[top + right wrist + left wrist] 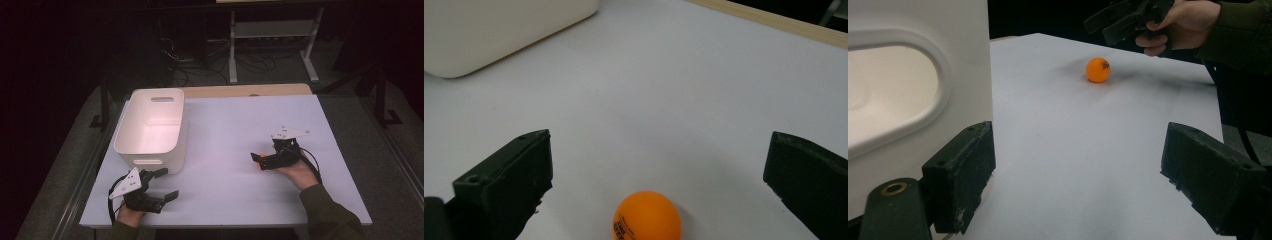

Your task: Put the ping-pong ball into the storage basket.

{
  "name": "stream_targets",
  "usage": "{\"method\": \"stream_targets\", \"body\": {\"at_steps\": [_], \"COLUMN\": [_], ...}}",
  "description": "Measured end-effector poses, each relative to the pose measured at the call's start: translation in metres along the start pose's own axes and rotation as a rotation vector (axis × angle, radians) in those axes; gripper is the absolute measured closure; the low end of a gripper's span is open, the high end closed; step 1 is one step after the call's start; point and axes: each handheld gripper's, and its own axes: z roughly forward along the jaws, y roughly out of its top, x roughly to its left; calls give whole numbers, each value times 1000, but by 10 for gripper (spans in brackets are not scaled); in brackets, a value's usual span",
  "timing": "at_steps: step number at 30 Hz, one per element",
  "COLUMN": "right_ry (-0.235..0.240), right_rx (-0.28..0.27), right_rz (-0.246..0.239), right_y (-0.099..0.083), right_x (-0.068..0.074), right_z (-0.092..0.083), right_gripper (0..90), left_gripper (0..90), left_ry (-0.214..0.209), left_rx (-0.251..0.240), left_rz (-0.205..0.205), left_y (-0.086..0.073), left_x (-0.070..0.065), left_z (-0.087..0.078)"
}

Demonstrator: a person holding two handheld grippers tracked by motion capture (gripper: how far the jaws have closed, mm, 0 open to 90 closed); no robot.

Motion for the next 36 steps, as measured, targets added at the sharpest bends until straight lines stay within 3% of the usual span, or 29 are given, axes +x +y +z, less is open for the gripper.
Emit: {"method": "stream_targets", "body": {"at_steps": [13,36], "right_ry": [-2,1], "right_rx": [-8,65], "right_rz": [1,-26], "right_y": [-1,-5], "right_x": [-1,2], "right_z": [3,12], "right_gripper": [0,0], "left_gripper": [140,140], "left_ry": [1,3], "left_rx": [2,7], "left_rz": [2,6], "left_y": [0,0], "left_x": [-1,-1], "left_z": [0,0]}}
